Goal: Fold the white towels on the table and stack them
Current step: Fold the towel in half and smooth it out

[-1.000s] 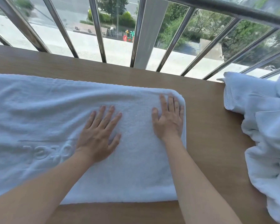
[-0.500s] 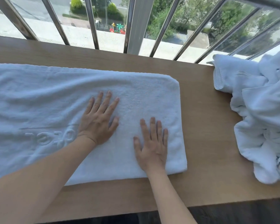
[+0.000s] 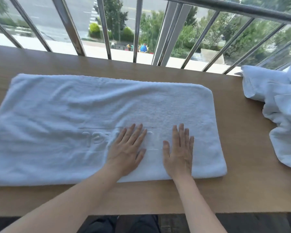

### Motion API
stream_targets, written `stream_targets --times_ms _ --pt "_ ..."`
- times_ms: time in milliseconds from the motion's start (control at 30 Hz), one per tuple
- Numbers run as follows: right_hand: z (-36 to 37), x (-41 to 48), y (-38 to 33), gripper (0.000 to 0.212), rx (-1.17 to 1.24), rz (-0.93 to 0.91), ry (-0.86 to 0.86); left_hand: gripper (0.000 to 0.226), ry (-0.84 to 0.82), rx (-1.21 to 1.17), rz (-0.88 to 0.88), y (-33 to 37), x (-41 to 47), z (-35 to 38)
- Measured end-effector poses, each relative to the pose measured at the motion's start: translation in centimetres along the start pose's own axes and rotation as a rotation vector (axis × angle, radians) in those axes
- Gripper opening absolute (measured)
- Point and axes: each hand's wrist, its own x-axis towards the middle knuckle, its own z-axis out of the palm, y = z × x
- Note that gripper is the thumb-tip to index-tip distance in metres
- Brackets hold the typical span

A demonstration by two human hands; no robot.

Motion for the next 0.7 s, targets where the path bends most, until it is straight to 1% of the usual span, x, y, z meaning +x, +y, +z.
stream_targets --times_ms 100,167,233,300,367,467,600,700 --pt "3.1 0.7 -6.9 0.061 0.120 -0.172 -0.037 0.060 0.015 -0.027 -0.090 -2.8 -2.1 -0.5" --pt "5.0 1.2 -10.6 0.057 0.186 -0.235 -0.050 0.059 0.023 -0.036 -0.162 -5.1 -3.3 -0.9" --pt "6.6 1.7 -13.8 0.057 0.195 -0.222 -0.054 0.059 0.035 -0.038 -0.228 -7.5 -4.3 -1.5" --pt "7.9 2.3 -16.2 0.057 0.152 -0.150 -0.065 0.058 0.035 -0.040 -0.256 -9.7 -5.1 -2.0" --pt "9.0 2.5 -17.6 0.060 0.052 -0.082 -0.070 0.056 0.027 -0.035 -0.236 -11.4 -5.4 -2.4" --pt "9.4 2.3 -17.9 0.066 -0.066 -0.054 -0.032 0.053 0.025 -0.001 -0.163 -13.0 -4.8 -3.0" --pt "9.5 2.2 -18.4 0.067 -0.093 -0.033 0.013 0.054 0.006 0.014 -0.076 -14.6 -2.4 -3.7" --pt "9.6 2.5 -18.6 0.068 -0.100 -0.018 0.040 0.057 -0.030 0.050 0.023 -15.9 0.4 -4.2"
